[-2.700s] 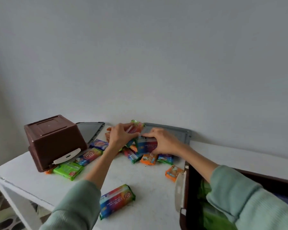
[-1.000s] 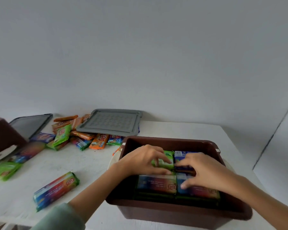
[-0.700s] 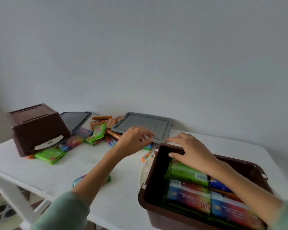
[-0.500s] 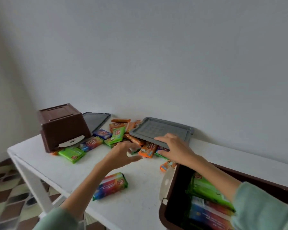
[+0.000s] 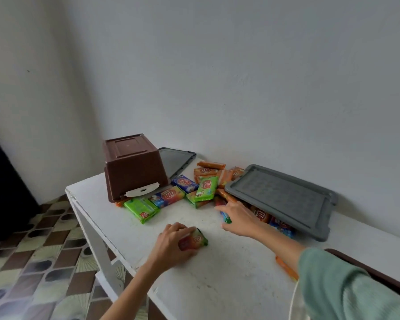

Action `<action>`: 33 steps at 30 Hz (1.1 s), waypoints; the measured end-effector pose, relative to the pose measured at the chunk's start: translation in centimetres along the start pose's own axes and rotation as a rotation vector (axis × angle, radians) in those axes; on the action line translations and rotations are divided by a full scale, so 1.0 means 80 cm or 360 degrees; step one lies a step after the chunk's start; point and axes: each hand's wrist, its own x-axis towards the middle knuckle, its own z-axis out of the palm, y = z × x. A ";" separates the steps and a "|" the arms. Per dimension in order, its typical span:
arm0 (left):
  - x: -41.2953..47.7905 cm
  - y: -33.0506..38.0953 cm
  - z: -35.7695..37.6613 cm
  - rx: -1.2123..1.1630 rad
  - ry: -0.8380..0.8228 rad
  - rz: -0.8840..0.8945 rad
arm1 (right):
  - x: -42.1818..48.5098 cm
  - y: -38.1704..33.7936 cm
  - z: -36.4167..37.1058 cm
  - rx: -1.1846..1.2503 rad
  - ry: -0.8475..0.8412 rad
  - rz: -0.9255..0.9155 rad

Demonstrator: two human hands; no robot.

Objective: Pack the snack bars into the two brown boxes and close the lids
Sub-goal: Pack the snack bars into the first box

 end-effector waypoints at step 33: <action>0.016 -0.036 0.006 -0.0110 0.0124 -0.0093 | 0.137 -0.045 0.018 0.0000 0.0214 0.0364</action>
